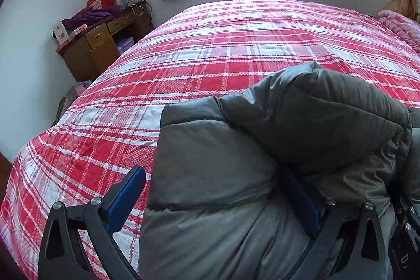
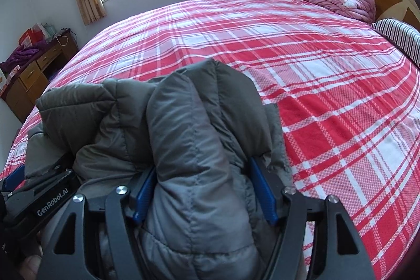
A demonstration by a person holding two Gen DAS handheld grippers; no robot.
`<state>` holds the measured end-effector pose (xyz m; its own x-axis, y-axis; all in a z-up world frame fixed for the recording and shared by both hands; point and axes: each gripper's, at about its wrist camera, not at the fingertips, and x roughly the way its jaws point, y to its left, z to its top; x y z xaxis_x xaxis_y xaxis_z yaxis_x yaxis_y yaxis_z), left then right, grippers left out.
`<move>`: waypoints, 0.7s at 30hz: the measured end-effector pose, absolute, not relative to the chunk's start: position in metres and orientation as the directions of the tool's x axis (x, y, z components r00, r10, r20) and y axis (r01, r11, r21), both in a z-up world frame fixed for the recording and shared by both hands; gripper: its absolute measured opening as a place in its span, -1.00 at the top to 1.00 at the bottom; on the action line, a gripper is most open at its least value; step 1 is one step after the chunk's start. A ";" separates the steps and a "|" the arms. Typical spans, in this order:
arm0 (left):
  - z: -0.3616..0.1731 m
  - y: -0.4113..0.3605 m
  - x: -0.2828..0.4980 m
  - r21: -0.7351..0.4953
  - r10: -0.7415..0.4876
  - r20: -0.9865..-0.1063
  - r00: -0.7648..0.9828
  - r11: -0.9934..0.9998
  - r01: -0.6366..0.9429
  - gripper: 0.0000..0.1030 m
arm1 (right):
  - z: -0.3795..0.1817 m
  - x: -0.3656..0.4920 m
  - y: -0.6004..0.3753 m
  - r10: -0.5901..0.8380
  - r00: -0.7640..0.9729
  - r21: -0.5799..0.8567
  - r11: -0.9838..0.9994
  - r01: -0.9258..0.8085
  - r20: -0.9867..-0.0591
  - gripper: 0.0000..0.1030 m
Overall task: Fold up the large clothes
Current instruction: 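Clamp the grey jacket bundle between both tools' fingers and squeeze it together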
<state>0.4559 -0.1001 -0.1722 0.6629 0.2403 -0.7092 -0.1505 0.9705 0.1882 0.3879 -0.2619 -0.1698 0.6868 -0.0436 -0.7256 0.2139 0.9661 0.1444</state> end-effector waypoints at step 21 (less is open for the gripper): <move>-0.175 -0.105 0.458 0.211 0.259 -0.709 0.656 0.965 -0.154 -0.99 | -0.174 0.394 -0.259 -0.064 0.663 0.106 0.971 0.212 -0.746 -0.41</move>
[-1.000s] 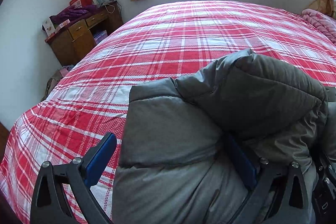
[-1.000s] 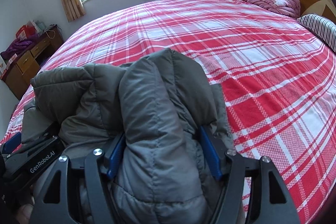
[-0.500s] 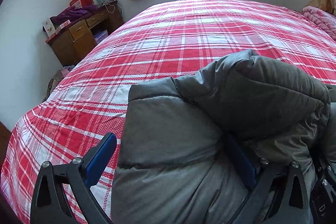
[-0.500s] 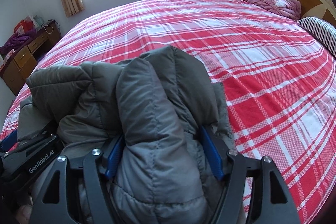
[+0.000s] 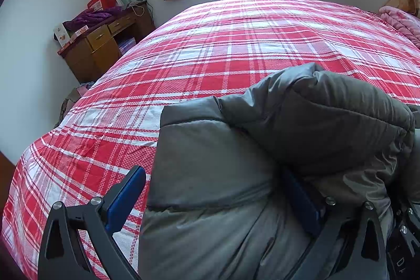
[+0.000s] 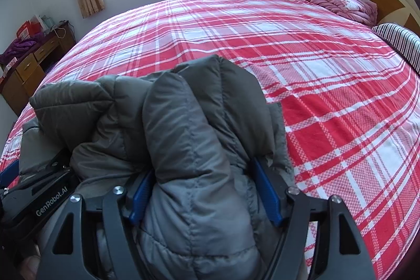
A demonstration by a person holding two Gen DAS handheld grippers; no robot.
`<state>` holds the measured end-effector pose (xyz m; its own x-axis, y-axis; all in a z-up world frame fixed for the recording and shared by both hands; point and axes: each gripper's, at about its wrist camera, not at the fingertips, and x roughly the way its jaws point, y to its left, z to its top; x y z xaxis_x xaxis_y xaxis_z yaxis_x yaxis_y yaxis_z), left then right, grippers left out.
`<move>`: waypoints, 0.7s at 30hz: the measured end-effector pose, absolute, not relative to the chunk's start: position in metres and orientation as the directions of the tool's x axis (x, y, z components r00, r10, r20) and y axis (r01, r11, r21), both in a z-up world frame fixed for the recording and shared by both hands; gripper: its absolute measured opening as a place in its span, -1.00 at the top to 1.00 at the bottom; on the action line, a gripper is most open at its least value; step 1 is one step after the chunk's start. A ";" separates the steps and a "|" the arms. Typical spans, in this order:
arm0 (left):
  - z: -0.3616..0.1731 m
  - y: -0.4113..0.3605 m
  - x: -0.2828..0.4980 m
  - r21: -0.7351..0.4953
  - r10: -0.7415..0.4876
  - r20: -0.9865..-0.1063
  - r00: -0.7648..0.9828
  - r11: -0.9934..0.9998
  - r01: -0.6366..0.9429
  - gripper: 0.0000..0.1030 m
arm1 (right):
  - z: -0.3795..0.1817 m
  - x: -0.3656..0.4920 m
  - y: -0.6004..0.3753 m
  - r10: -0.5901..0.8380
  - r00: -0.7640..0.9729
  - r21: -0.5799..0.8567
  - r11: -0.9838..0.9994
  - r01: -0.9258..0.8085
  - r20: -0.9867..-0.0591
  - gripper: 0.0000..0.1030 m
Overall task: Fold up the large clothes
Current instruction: 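Clamp the grey jacket bundle between both tools' fingers and squeeze it together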
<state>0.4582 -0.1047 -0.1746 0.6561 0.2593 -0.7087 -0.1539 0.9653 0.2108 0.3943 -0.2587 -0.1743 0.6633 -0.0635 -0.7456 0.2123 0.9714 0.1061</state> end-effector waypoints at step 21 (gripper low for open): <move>-0.124 -0.061 0.413 0.034 0.056 -0.706 0.706 0.998 -0.045 -0.98 | -0.156 0.374 -0.280 0.107 0.700 0.296 0.942 0.155 -0.706 -0.71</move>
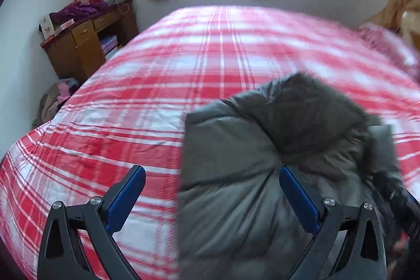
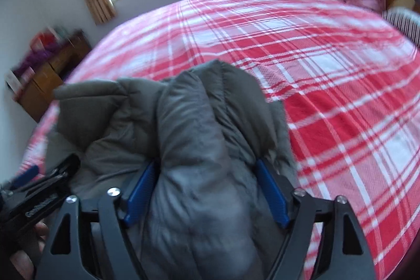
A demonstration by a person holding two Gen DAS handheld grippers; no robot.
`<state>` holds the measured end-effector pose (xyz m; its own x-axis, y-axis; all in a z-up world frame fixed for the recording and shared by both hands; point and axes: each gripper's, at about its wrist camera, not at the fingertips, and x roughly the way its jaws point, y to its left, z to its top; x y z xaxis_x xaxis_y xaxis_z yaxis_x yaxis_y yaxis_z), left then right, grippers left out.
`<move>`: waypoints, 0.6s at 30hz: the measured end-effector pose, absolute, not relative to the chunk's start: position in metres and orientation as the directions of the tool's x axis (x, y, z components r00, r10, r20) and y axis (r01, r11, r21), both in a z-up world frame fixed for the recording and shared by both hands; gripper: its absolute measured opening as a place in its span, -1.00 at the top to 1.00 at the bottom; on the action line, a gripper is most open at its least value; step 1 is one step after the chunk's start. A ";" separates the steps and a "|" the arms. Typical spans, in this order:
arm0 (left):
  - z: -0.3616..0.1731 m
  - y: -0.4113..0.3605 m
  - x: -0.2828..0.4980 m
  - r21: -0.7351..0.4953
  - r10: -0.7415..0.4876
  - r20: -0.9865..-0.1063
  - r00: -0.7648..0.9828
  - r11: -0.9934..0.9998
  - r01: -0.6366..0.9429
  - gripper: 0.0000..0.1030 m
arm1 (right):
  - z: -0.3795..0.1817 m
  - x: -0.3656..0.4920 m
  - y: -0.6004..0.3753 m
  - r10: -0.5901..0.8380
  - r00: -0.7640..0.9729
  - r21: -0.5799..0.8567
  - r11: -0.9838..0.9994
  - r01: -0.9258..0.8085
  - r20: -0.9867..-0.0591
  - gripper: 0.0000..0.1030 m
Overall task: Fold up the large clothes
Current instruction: 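Clamp the grey jacket bundle between both tools' fingers and squeeze it together, then lift the clamped jacket bundle off the bed with both tools and turn it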
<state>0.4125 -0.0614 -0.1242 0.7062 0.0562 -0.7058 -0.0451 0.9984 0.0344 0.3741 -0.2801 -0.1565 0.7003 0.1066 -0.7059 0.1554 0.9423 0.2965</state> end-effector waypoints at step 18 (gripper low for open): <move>-0.177 -0.026 0.376 -0.126 -0.106 -0.730 0.675 0.992 0.019 -0.98 | -0.181 0.336 -0.295 0.246 0.699 0.406 0.911 0.068 -0.671 -0.66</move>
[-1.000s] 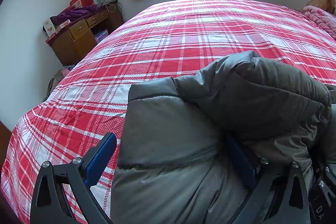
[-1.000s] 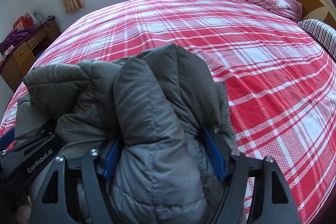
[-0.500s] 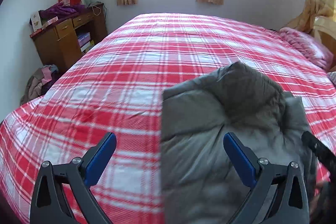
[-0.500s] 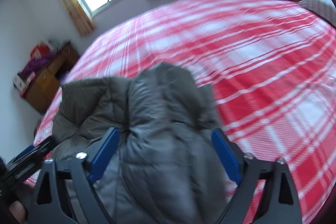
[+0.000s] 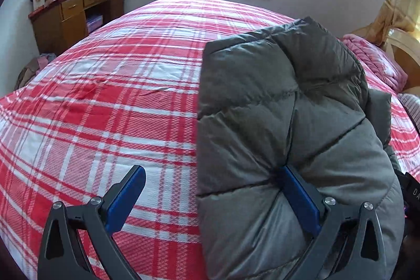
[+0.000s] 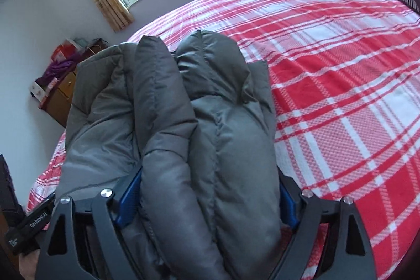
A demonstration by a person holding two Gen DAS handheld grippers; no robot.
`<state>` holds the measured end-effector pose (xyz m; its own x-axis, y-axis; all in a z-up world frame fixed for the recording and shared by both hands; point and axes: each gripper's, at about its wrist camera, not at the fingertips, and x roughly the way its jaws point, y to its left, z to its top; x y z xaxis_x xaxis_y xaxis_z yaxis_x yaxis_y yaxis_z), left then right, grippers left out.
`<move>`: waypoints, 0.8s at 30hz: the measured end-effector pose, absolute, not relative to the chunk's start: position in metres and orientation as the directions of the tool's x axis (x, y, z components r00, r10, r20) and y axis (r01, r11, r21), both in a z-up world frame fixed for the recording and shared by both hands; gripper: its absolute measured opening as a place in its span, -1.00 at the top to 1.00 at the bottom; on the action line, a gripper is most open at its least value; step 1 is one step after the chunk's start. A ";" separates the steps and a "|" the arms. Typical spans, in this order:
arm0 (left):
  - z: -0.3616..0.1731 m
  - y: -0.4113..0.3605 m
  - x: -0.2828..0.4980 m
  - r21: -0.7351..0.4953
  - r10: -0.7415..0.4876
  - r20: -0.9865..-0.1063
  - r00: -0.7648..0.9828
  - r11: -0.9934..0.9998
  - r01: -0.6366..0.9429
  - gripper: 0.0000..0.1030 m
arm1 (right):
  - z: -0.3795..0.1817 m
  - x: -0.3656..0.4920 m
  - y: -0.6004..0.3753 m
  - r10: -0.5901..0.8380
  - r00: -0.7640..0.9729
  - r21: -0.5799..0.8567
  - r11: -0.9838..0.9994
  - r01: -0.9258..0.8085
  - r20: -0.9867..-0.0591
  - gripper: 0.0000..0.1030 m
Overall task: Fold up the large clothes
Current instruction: 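Lift the clamped jacket bundle off the bed with both tools and turn it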
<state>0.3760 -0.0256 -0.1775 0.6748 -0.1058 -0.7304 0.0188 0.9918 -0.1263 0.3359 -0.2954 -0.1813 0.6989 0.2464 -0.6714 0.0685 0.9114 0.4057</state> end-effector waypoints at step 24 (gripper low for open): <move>-0.126 -0.065 0.331 -0.012 -0.195 -0.606 0.771 0.972 0.236 0.68 | -0.172 0.321 -0.276 0.528 0.665 0.575 0.799 -0.178 -0.528 0.50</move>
<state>0.3308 -0.0653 -0.1257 0.7710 -0.1952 -0.6062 0.2363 0.9716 -0.0123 0.3210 -0.2756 -0.1720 0.6651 0.5280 -0.5281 -0.1780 0.7988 0.5746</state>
